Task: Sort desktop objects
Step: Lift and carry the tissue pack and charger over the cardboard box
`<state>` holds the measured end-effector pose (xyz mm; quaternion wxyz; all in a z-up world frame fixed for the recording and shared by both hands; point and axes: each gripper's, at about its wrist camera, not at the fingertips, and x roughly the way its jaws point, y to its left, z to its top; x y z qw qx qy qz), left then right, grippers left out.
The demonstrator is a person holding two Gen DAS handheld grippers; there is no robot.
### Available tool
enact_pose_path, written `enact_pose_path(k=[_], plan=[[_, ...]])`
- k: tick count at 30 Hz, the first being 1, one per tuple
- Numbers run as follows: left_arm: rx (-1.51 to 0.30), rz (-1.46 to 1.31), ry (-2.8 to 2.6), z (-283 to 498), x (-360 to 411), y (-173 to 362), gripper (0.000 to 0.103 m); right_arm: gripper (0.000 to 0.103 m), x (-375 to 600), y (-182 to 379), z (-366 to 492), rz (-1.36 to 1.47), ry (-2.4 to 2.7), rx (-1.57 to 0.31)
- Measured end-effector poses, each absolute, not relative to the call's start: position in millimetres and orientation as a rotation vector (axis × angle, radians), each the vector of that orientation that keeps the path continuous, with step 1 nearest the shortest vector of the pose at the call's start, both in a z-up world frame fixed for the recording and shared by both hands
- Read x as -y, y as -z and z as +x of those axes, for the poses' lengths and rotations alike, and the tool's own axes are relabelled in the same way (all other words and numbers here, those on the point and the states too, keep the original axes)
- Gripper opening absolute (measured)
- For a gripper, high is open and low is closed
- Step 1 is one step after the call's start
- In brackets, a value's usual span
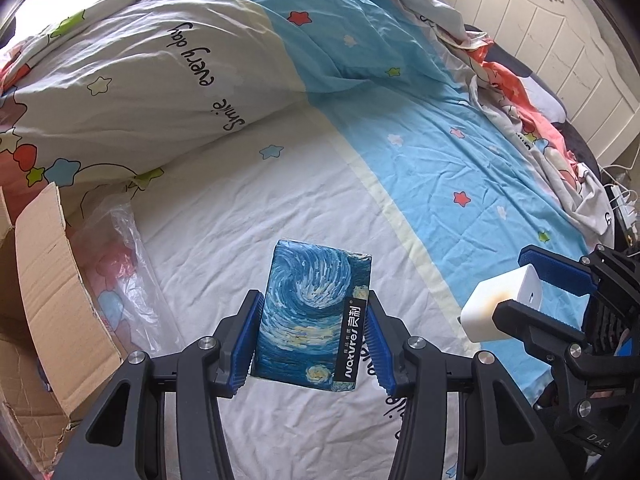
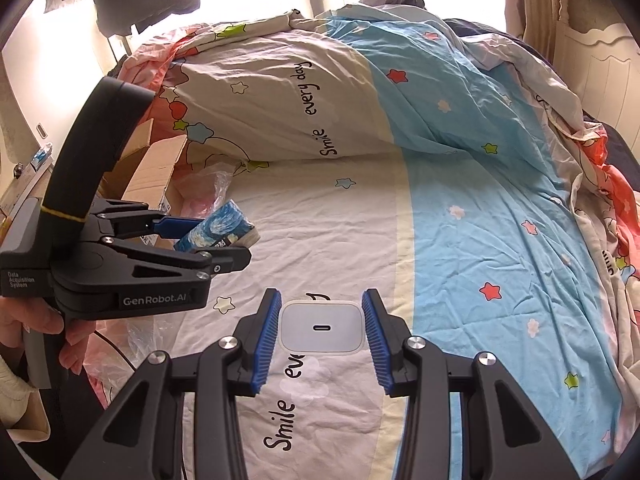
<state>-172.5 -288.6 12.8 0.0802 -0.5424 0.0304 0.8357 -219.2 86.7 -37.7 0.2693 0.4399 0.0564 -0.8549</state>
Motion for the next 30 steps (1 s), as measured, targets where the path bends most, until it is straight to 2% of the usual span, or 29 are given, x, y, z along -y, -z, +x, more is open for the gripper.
enact_pose_path(k=[2, 12, 23, 30], plan=[[-0.086, -1.621, -2.501, -157, 327, -30, 0.050, 0.039, -85, 31, -213, 1.176, 2.306, -0.158], [-0.070, -1.656, -2.505, -72, 397, -67, 0.050, 0.039, -69, 3, -183, 1.122, 2.314, -0.179], [-0.062, -1.655, -2.523, -58, 457, -77, 0.050, 0.039, -32, -11, -160, 1.085, 2.277, -0.235], [-0.018, -1.651, -2.567, -45, 530, -103, 0.050, 0.039, 0, -25, -155, 1.038, 2.253, -0.257]])
